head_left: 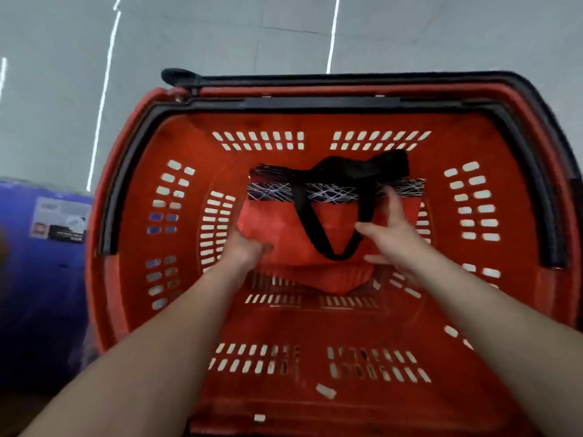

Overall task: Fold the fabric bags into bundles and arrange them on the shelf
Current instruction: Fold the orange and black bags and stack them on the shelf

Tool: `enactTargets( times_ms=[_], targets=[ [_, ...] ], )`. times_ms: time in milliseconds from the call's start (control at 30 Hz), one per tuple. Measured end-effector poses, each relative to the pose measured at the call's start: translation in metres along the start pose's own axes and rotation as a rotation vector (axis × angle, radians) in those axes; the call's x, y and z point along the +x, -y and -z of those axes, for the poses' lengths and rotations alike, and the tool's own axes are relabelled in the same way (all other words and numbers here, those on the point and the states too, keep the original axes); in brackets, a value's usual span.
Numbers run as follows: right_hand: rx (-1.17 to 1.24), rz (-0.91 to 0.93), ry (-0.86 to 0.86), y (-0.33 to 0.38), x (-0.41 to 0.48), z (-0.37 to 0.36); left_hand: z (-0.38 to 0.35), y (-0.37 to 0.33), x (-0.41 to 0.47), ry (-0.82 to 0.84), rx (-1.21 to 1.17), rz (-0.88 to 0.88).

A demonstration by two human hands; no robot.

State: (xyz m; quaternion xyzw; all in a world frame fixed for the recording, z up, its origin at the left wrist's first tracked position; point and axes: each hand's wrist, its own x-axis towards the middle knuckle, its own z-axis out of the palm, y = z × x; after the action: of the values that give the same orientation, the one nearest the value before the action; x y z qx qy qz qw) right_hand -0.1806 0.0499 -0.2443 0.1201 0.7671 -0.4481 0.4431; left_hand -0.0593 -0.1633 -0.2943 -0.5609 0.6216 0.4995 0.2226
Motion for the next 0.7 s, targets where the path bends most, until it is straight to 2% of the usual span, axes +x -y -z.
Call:
enactTargets(
  times_ms=[67,167,233,267,333,367,400,433,500,533,600,700],
  targets=[
    [0.15,-0.015,0.006,-0.002,-0.001,-0.006,-0.004,-0.002,-0.01,-0.035,0.028,-0.029],
    [0.066,0.012,-0.158,0.007,-0.029,-0.003,0.006,-0.016,-0.059,-0.134,0.266,-0.297],
    [0.048,0.02,-0.213,0.023,-0.062,0.005,0.018,-0.029,-0.104,-0.19,0.309,-0.452],
    [0.061,0.026,-0.139,0.035,-0.085,0.007,0.023,-0.036,-0.127,-0.223,0.272,-0.506],
    [0.061,0.001,0.17,0.056,-0.137,0.003,0.026,-0.05,-0.174,-0.243,0.109,-0.524],
    [0.054,-0.024,0.302,0.065,-0.162,-0.002,0.025,-0.057,-0.196,-0.187,0.0,-0.501],
    [0.098,-0.016,0.358,0.071,-0.182,-0.007,0.022,-0.063,-0.217,-0.068,-0.102,-0.478],
    [0.168,0.009,0.319,0.072,-0.193,-0.009,0.018,-0.068,-0.235,0.094,-0.172,-0.474],
    [0.357,0.035,0.072,0.074,-0.204,-0.005,0.013,-0.074,-0.271,0.456,-0.174,-0.477],
    [0.396,0.044,-0.071,0.077,-0.205,0.001,0.014,-0.075,-0.286,0.581,-0.107,-0.496],
    [0.316,0.118,-0.233,0.086,-0.211,0.014,0.025,-0.081,-0.309,0.649,0.048,-0.546],
    [0.137,0.182,-0.32,0.089,-0.222,0.031,0.043,-0.086,-0.338,0.625,0.216,-0.716]
  ],
)
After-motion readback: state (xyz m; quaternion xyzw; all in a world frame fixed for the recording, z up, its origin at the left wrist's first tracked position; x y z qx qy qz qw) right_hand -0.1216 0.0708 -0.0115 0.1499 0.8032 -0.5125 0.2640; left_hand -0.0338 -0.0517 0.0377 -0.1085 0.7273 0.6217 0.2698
